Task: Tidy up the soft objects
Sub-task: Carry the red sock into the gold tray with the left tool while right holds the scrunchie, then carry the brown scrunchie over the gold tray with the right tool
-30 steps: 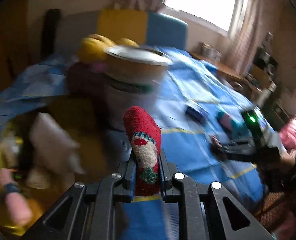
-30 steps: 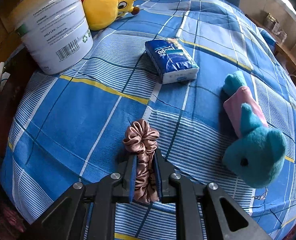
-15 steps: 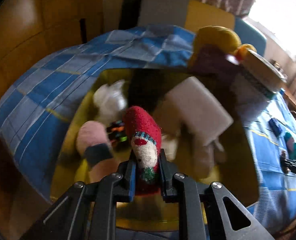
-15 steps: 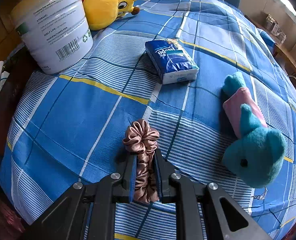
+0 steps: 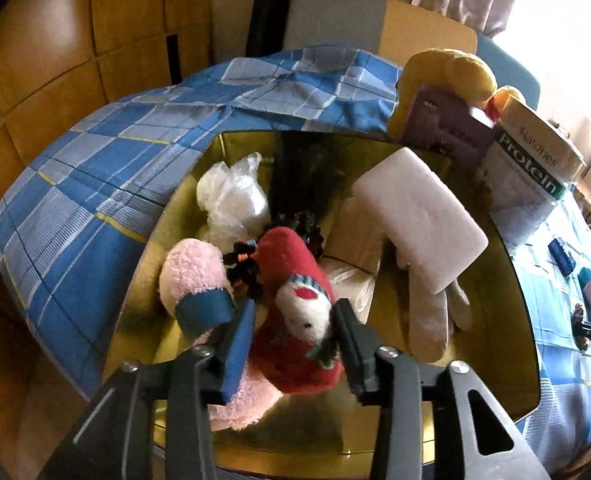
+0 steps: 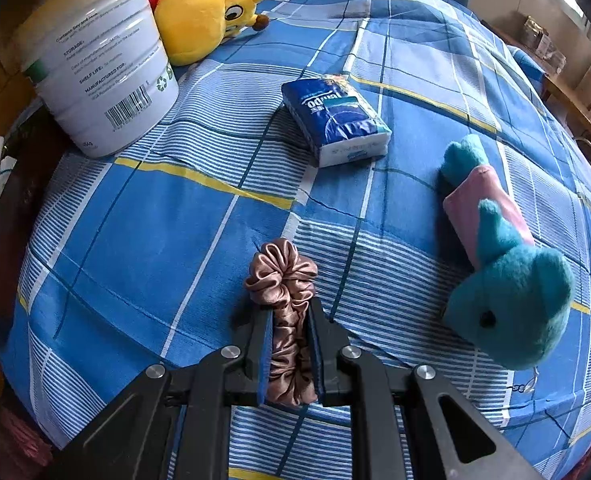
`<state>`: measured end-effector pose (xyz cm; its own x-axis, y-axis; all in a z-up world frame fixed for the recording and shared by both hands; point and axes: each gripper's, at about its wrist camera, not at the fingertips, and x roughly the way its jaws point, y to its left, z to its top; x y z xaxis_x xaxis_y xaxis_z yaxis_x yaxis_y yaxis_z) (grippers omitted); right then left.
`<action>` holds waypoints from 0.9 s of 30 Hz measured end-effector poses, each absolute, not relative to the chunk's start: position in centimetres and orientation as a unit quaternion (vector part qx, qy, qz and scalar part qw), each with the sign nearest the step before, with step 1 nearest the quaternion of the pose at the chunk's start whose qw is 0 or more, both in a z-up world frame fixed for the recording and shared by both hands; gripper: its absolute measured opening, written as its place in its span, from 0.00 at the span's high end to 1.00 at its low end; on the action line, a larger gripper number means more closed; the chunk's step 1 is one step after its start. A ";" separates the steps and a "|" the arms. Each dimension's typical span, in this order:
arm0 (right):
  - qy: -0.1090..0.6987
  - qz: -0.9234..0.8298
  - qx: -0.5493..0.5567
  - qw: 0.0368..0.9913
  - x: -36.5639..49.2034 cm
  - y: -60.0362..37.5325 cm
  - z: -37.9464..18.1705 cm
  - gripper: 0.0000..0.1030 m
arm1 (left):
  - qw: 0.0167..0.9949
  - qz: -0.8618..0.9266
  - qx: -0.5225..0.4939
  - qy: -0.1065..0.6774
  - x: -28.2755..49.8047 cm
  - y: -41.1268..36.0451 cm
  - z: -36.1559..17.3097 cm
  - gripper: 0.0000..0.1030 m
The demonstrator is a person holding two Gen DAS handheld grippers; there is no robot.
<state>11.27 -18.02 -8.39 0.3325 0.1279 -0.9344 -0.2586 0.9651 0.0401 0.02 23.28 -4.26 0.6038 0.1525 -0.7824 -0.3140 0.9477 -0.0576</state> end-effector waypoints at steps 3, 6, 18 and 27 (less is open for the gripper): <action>0.569 0.114 -0.046 0.813 11.5 -18.3 -8.3 0.85 | 0.895 0.132 -0.093 0.416 -0.1 23.3 -3.5 0.45; 0.574 0.108 -0.027 0.811 12.0 -18.8 -7.9 0.86 | 0.900 0.134 -0.089 0.405 -0.3 23.3 -2.7 0.40; 0.512 0.139 0.004 0.847 17.9 -14.7 0.8 0.87 | 0.919 0.111 -0.089 0.368 -2.0 23.5 -0.3 0.35; 0.444 0.082 0.013 0.892 25.5 -10.3 7.5 0.87 | 0.920 0.109 -0.092 0.366 -2.9 23.9 -0.1 0.35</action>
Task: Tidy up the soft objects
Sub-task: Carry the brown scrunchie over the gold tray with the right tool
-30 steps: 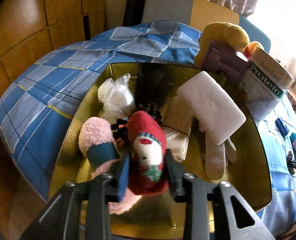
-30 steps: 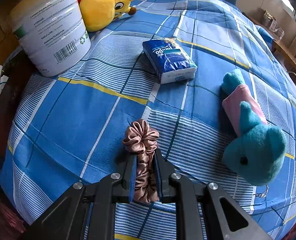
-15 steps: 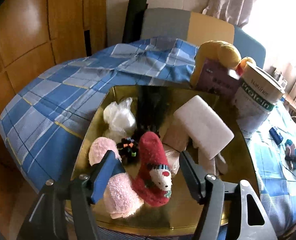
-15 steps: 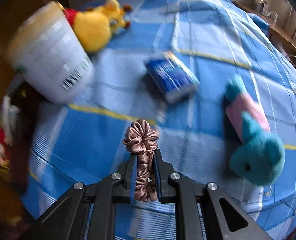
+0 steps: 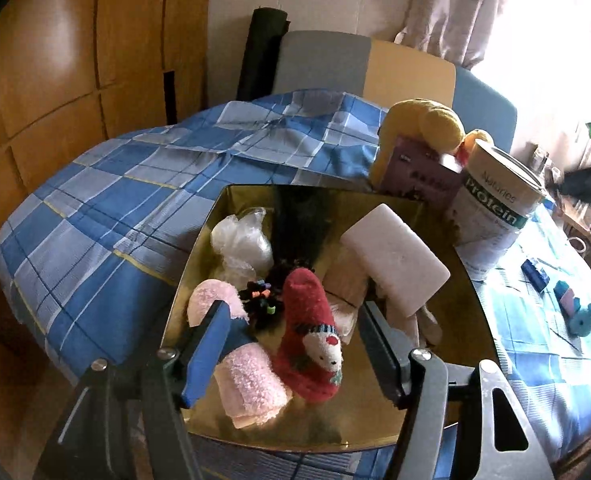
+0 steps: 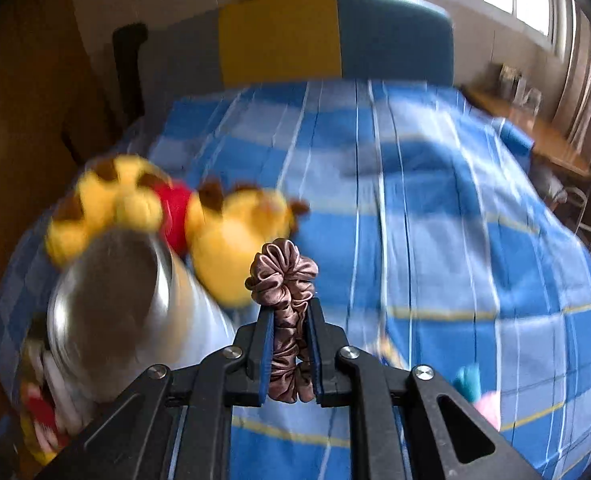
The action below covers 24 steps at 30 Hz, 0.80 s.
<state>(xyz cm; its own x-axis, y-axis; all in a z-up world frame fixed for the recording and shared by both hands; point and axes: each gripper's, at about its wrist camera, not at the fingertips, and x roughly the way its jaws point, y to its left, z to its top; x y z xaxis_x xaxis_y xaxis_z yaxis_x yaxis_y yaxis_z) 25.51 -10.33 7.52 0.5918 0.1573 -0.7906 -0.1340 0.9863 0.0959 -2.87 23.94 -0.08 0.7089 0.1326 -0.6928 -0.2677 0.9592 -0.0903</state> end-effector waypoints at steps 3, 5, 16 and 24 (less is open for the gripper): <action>0.413 0.098 0.015 0.905 26.4 -8.2 10.2 0.87 | 0.920 0.109 -0.092 0.366 -3.0 24.0 -0.1 0.35; 0.395 0.126 0.010 0.910 26.9 -5.9 11.7 0.87 | 0.920 0.109 -0.092 0.366 -3.0 24.1 -0.1 0.35; 0.384 0.339 -0.079 0.855 20.2 7.5 11.2 0.87 | 0.919 0.113 -0.089 0.367 -3.0 24.0 -0.1 0.35; 0.432 0.408 -0.112 0.796 12.8 11.2 4.8 0.87 | 0.919 0.115 -0.090 0.367 -3.1 24.0 0.0 0.35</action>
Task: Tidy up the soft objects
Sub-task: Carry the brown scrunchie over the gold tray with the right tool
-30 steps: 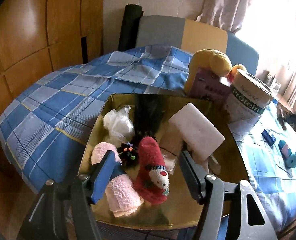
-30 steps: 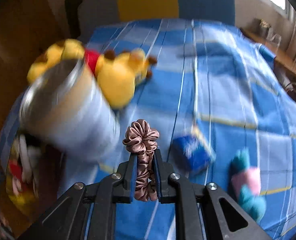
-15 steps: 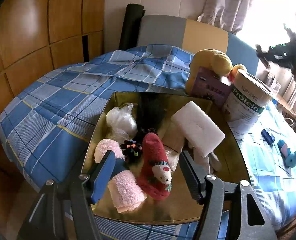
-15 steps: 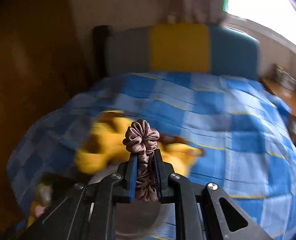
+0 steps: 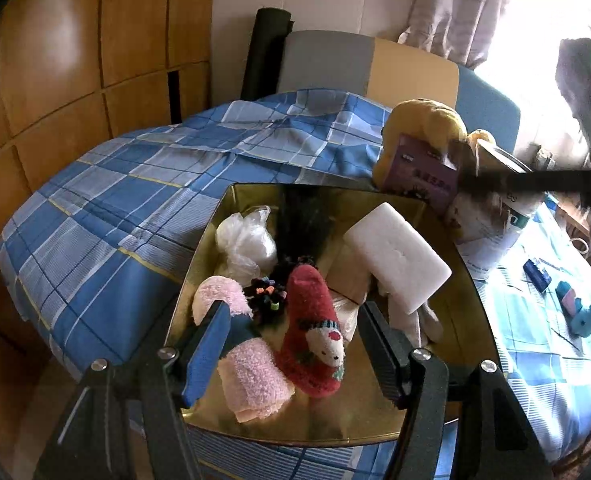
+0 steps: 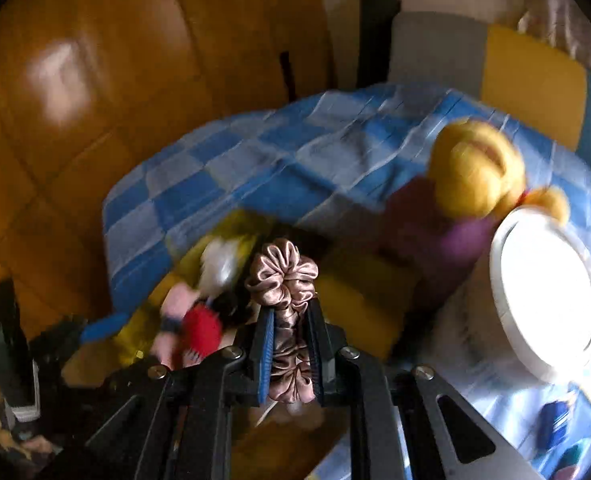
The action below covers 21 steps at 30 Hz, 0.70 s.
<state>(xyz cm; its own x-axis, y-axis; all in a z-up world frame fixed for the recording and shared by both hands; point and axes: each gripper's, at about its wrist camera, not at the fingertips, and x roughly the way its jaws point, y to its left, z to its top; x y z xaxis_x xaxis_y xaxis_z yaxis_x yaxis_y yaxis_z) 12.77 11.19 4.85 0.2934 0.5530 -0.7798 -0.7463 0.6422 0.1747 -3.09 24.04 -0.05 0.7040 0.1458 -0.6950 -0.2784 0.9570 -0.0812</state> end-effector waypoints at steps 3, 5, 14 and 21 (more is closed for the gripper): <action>0.451 0.412 -0.122 0.782 10.5 11.3 2.6 0.87 | 0.918 0.117 -0.090 0.368 -3.2 24.0 -0.1 0.35; 0.461 0.413 -0.128 0.775 9.1 10.9 1.4 0.87 | 0.917 0.119 -0.091 0.369 -3.2 24.0 -0.1 0.35; 0.482 0.396 -0.187 0.759 5.4 10.6 -3.0 0.86 | 0.916 0.125 -0.093 0.369 -3.5 23.6 -0.2 0.30; 0.487 0.370 -0.218 0.761 5.2 11.2 -4.8 0.85 | 0.914 0.128 -0.094 0.374 -3.6 23.7 -0.3 0.29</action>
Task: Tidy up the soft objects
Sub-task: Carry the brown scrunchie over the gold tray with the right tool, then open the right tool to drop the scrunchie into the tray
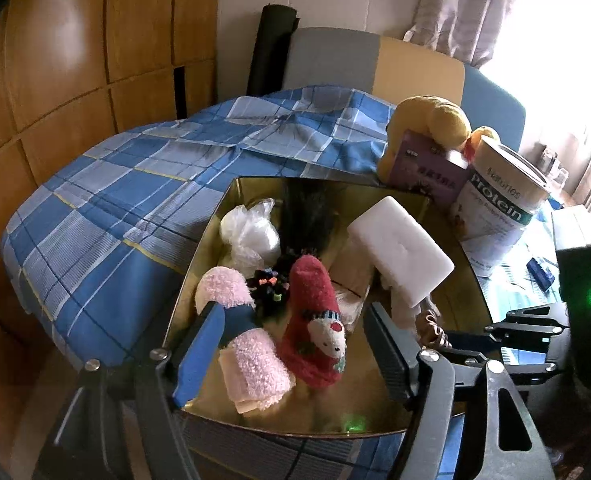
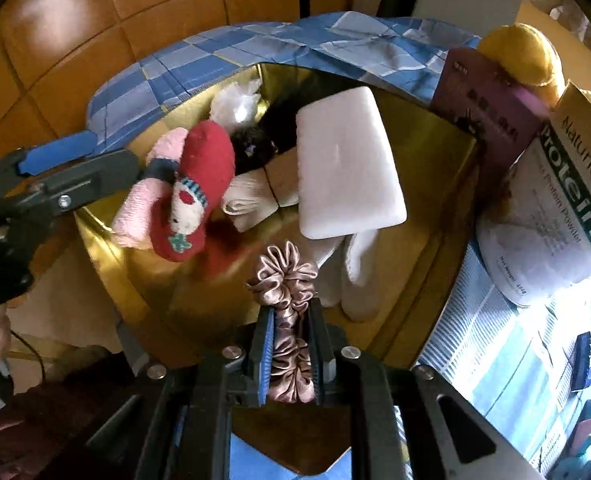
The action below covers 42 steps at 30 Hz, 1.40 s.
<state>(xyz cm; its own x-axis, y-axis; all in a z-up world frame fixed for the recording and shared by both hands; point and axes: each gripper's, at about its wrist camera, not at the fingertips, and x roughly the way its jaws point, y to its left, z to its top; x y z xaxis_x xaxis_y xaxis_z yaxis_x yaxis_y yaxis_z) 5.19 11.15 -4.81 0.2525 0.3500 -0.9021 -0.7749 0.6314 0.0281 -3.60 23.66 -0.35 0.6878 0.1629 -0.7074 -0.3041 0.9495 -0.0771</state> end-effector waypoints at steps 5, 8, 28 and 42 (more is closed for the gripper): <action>0.487 0.347 -0.225 0.769 6.0 11.6 -5.8 0.78 | 0.910 0.127 -0.100 0.381 -3.5 23.9 -0.7 0.29; 0.492 0.343 -0.220 0.769 6.2 11.5 -6.2 0.69 | 0.911 0.129 -0.099 0.380 -3.5 24.0 -0.8 0.28; 0.428 0.332 -0.125 0.831 5.6 5.5 -0.3 0.62 | 0.913 0.129 -0.088 0.376 -3.4 23.4 -0.6 0.26; 0.415 0.137 -0.024 0.899 11.0 -12.5 2.0 0.62 | 0.926 0.054 -0.051 0.369 -2.5 18.8 1.3 0.26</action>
